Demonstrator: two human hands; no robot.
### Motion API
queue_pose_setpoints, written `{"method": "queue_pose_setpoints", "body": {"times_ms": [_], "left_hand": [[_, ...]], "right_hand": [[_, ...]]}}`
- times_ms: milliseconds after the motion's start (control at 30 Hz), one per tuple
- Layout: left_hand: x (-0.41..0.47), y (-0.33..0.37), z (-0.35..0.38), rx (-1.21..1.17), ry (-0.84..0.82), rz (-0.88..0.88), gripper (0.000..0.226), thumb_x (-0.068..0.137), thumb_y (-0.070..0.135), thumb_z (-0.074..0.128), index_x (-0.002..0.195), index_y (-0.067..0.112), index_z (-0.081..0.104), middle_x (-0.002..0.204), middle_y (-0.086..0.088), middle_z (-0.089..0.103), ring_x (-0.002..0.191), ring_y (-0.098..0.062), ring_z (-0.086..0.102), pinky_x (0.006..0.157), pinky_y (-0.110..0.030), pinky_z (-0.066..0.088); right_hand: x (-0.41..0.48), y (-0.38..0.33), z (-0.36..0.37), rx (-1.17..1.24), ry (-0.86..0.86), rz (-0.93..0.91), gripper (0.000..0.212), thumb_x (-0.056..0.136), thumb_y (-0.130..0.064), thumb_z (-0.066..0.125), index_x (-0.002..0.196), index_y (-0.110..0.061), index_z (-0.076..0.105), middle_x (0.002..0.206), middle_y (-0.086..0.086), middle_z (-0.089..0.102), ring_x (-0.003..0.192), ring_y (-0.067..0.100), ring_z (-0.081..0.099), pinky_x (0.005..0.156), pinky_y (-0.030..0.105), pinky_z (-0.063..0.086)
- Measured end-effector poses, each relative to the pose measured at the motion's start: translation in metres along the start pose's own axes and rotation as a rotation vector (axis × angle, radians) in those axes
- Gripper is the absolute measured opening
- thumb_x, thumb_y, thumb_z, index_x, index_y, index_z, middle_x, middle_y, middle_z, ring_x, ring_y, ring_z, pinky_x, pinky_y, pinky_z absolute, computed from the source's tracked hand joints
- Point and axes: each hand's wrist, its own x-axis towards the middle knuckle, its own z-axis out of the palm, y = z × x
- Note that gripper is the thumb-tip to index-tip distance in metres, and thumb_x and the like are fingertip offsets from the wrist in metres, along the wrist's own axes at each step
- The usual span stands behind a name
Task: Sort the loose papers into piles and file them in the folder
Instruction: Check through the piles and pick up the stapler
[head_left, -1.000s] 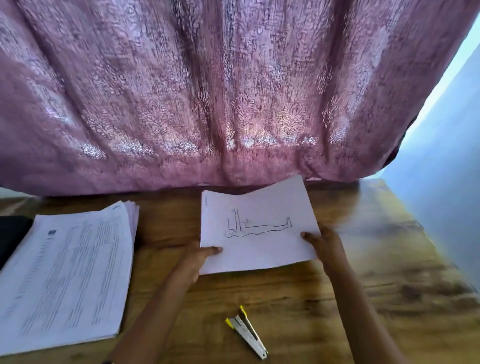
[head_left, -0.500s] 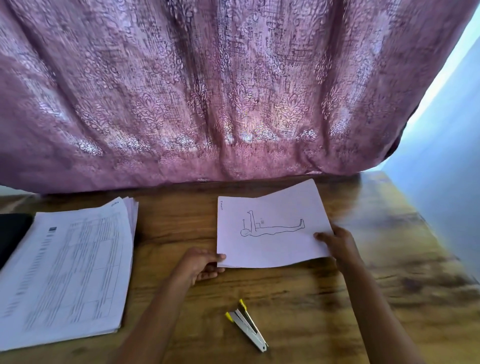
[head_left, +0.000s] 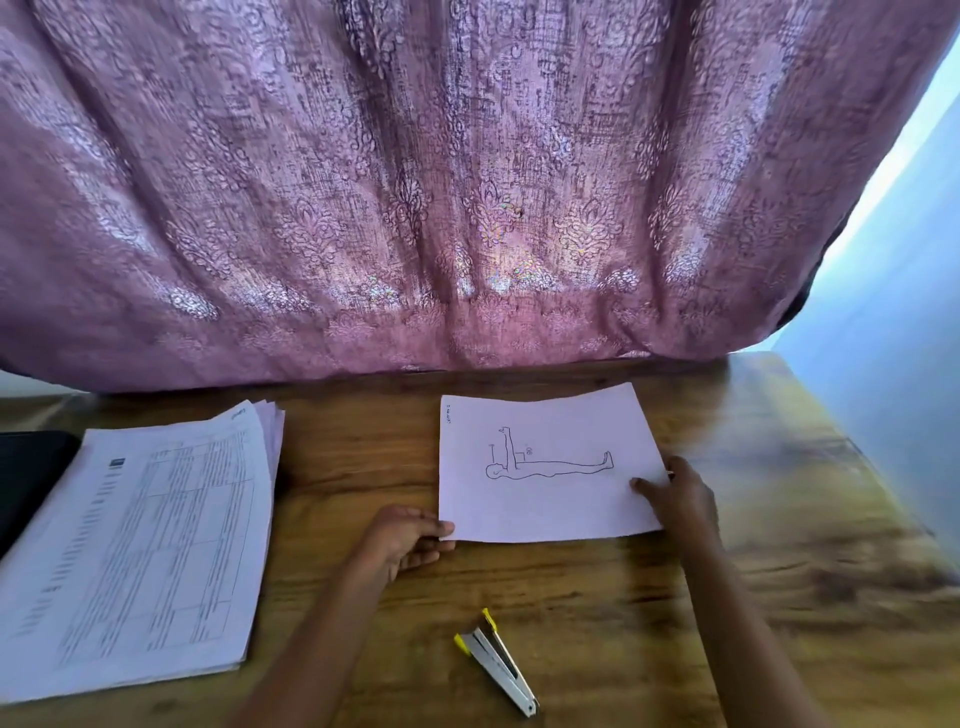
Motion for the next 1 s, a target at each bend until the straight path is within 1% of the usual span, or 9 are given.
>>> {"method": "queue_pose_setpoints", "body": {"times_ms": [133,267,333,433,567,667,800,900,1000], "left_hand": [[-0.001,0.002,-0.001,0.004,0.0,-0.013,0.01,0.079,-0.005,0.073,0.078,0.0,0.064,0.061,-0.008,0.07,0.055,-0.013,0.069,0.046,-0.02,0.053],[-0.001,0.001,-0.001,-0.008,0.011,-0.016,0.014,0.079,-0.004,0.073,0.075,0.002,0.062,0.061,-0.009,0.07,0.056,-0.014,0.069,0.046,-0.02,0.053],[0.0,0.0,0.001,-0.021,0.032,0.0,0.016,0.079,-0.005,0.073,0.073,0.003,0.06,0.06,-0.009,0.069,0.054,-0.013,0.069,0.046,-0.02,0.053],[0.004,-0.003,0.001,0.001,0.053,0.008,0.01,0.078,-0.003,0.074,0.078,0.001,0.065,0.064,-0.009,0.071,0.058,-0.013,0.07,0.05,-0.02,0.055],[0.01,-0.004,0.0,0.03,0.064,0.018,0.009,0.077,-0.001,0.076,0.082,-0.001,0.069,0.073,-0.012,0.073,0.065,-0.016,0.072,0.055,-0.023,0.056],[0.008,-0.004,0.0,0.021,0.053,0.012,0.01,0.078,-0.002,0.075,0.084,-0.002,0.068,0.074,-0.013,0.073,0.065,-0.017,0.071,0.055,-0.023,0.056],[0.005,-0.002,0.0,-0.006,0.043,0.016,0.013,0.078,-0.005,0.073,0.086,-0.003,0.064,0.068,-0.011,0.072,0.057,-0.014,0.07,0.05,-0.021,0.054],[0.003,-0.003,0.002,-0.016,0.039,0.016,0.017,0.078,-0.006,0.073,0.091,-0.001,0.062,0.064,-0.009,0.071,0.054,-0.013,0.068,0.048,-0.02,0.053],[0.004,-0.003,0.002,-0.023,0.032,0.01,0.018,0.078,-0.006,0.072,0.092,0.0,0.062,0.064,-0.008,0.07,0.054,-0.013,0.068,0.048,-0.019,0.054]], "right_hand": [[-0.028,-0.031,0.031,-0.309,0.207,-0.271,0.071,0.083,-0.028,0.07,0.143,-0.01,0.037,0.144,0.015,0.041,0.131,0.034,0.039,0.097,0.044,0.04],[-0.064,-0.065,0.11,-0.39,-0.168,-0.756,0.081,0.09,-0.066,0.025,0.144,-0.008,0.04,0.153,0.01,0.033,0.139,0.028,0.036,0.109,0.046,0.032],[-0.06,-0.058,0.123,-0.56,-0.249,-0.782,0.096,0.083,-0.075,-0.009,0.15,-0.017,0.029,0.155,-0.003,0.012,0.144,0.022,0.026,0.113,0.044,0.015],[-0.03,-0.027,0.098,-0.615,-0.151,-0.687,0.098,0.077,-0.075,-0.022,0.152,-0.024,0.014,0.155,-0.007,0.002,0.147,0.019,0.016,0.116,0.045,0.01],[0.016,0.004,0.053,-0.605,0.064,-0.495,0.101,0.078,-0.076,-0.015,0.151,-0.018,0.025,0.157,-0.002,0.021,0.145,0.019,0.024,0.114,0.05,0.018],[0.022,-0.007,0.045,-0.648,0.013,-0.376,0.085,0.087,-0.066,0.003,0.153,-0.014,0.015,0.16,0.001,0.011,0.148,0.017,0.011,0.117,0.045,0.006],[0.006,-0.073,0.078,-0.661,-0.072,-0.544,0.07,0.1,-0.046,0.031,0.153,-0.008,0.005,0.161,0.007,0.001,0.148,0.016,-0.001,0.117,0.045,0.001],[-0.015,-0.109,0.125,-0.626,-0.29,-0.804,0.071,0.098,-0.055,0.021,0.154,-0.015,0.002,0.161,0.001,-0.002,0.148,0.014,-0.002,0.118,0.043,0.0],[-0.006,-0.106,0.139,-0.681,-0.282,-0.807,0.098,0.074,-0.074,-0.017,0.154,-0.022,0.003,0.162,-0.003,0.003,0.148,0.014,0.001,0.117,0.044,0.001]]}}
